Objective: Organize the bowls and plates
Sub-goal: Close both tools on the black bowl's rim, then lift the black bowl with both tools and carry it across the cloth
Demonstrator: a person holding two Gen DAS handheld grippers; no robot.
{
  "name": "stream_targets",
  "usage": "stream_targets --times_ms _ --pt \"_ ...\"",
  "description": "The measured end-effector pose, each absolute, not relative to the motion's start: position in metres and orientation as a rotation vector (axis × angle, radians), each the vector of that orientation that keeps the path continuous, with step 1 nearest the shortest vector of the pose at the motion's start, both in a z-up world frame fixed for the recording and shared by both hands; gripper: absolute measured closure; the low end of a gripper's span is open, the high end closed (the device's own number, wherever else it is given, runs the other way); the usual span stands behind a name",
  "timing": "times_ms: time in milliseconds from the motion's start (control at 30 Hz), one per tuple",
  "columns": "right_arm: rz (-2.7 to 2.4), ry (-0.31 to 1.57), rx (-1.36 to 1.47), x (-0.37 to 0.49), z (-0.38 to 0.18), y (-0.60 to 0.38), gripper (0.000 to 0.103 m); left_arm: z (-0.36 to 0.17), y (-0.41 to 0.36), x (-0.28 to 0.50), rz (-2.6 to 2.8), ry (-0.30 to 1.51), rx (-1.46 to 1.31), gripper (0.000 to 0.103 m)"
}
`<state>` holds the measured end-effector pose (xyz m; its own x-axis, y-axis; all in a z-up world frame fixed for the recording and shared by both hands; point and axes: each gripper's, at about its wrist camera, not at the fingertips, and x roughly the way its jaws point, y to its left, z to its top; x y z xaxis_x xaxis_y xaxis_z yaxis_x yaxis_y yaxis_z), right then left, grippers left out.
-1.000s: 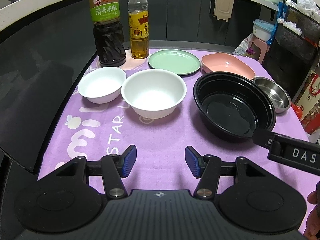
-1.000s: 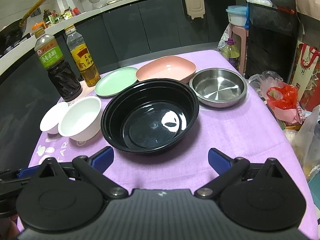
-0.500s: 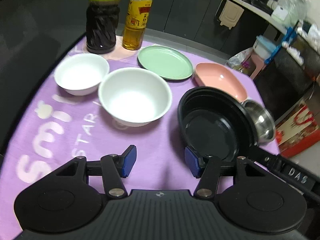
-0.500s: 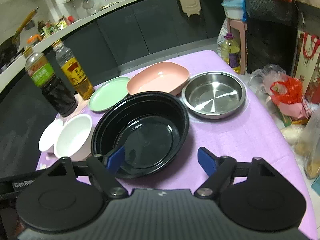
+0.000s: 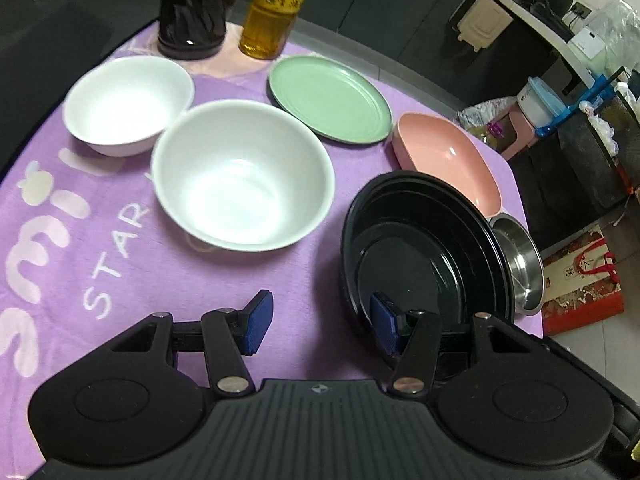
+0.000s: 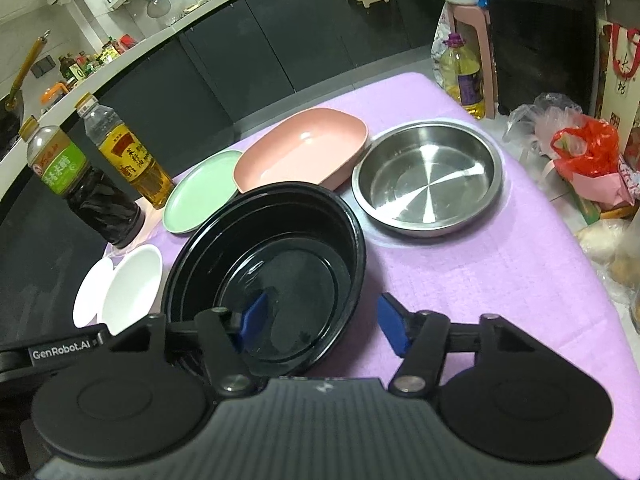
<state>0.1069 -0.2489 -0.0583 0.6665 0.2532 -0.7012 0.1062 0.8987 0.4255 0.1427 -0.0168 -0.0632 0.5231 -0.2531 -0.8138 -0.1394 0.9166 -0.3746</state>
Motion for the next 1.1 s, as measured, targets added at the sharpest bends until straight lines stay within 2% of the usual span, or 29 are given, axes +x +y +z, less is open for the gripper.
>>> stream_targets --times_ms 133,200,233,267,1100 --pt "0.092 0.860 0.476 0.112 -0.064 -0.252 0.055 -0.065 -0.023 0.149 -0.106 1.043 -0.435 0.062" --pt "0.093 0.864 0.475 0.114 -0.066 -0.253 0.067 -0.065 -0.027 0.151 -0.122 1.035 -0.419 0.074" --pt "0.090 0.867 0.471 0.115 -0.067 -0.252 0.079 -0.065 -0.030 0.154 -0.130 1.035 -0.402 0.086" --pt "0.088 0.868 0.464 0.115 -0.068 -0.252 0.089 -0.066 -0.032 0.156 -0.123 1.042 -0.374 0.091" --pt "0.133 0.823 0.398 0.043 -0.044 -0.235 0.088 -0.040 -0.019 0.068 -0.153 0.968 -0.275 0.090"
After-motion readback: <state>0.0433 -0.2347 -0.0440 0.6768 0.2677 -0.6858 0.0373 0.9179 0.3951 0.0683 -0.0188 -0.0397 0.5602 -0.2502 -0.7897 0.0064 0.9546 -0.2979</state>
